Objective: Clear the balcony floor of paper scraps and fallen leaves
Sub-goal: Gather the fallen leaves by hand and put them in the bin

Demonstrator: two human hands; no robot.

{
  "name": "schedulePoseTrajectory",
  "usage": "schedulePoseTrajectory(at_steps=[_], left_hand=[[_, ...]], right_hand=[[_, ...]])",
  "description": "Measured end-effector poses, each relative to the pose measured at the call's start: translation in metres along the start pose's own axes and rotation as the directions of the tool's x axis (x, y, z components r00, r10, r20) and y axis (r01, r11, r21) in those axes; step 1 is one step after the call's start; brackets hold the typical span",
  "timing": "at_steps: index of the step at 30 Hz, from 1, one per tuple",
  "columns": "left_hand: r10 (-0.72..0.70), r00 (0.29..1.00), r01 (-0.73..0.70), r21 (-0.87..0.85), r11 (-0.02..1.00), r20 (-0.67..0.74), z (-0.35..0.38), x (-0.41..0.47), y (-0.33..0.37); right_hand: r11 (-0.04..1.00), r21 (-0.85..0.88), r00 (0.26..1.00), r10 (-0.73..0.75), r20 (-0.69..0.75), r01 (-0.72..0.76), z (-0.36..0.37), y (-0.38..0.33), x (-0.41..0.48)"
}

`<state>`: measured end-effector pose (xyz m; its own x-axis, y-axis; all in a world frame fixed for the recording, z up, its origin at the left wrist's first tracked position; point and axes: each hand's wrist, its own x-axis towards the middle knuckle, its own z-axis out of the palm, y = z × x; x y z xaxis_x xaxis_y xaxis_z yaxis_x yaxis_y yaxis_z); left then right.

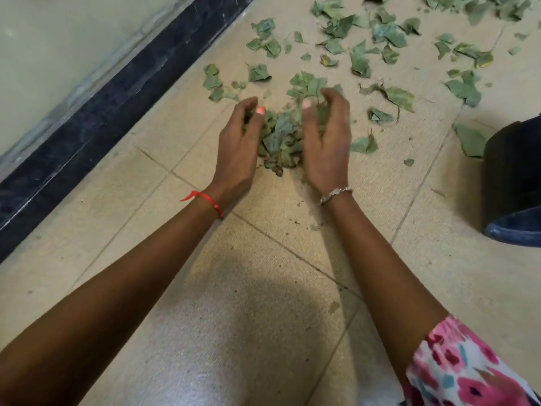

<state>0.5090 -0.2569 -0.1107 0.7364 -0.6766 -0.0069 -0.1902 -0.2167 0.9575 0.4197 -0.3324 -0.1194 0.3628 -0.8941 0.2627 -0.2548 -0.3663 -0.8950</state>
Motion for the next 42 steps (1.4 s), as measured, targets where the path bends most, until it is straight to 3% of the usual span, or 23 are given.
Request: schedulePoseTrajectory(at_steps=[3,7,10,14,18,22,27,35,39,42], left_hand=[[0.014,1.0,-0.014,-0.008,1.0,-0.007,0.006,-0.002,-0.001],[0.058,0.998,-0.058,0.063,0.996,0.002,0.006,-0.003,-0.001],[0.076,0.996,-0.078,0.068,0.995,0.04,0.005,-0.004,-0.003],[0.072,0.995,-0.077,0.072,0.994,0.064,0.003,-0.004,-0.006],[0.054,0.994,-0.059,0.055,0.997,0.093,0.002,-0.007,-0.007],[0.055,0.992,-0.064,0.075,0.995,0.111,-0.002,-0.014,-0.007],[0.072,0.988,-0.092,0.148,0.985,0.138,-0.003,-0.017,-0.004],[0.09,0.992,-0.101,0.127,0.987,0.091,-0.001,-0.01,-0.005],[0.188,0.982,-0.176,0.401,0.899,0.009,0.004,0.022,-0.011],[0.153,0.98,-0.052,0.584,0.81,-0.125,0.01,0.054,-0.012]], right_hand=[[0.968,0.213,0.99,0.137,-0.01,-0.132,-0.006,0.003,0.005],[0.938,0.289,0.96,0.115,0.257,-0.19,-0.036,-0.006,-0.012],[0.99,0.068,0.928,0.09,0.363,-0.122,-0.069,-0.01,-0.056],[0.974,-0.21,0.92,0.162,0.356,-0.09,-0.101,-0.014,-0.12],[0.801,-0.594,0.922,0.279,0.27,-0.068,-0.11,-0.026,-0.183],[0.634,-0.771,0.922,0.331,0.201,-0.06,-0.096,-0.027,-0.216],[0.669,-0.741,0.968,0.218,0.127,-0.054,-0.058,-0.024,-0.17],[0.665,-0.744,0.958,0.164,0.236,0.07,-0.015,-0.009,-0.058],[0.661,-0.733,0.954,0.089,0.287,0.159,-0.004,0.003,-0.002],[0.674,-0.702,0.944,0.022,0.329,0.229,0.002,0.007,0.021]])
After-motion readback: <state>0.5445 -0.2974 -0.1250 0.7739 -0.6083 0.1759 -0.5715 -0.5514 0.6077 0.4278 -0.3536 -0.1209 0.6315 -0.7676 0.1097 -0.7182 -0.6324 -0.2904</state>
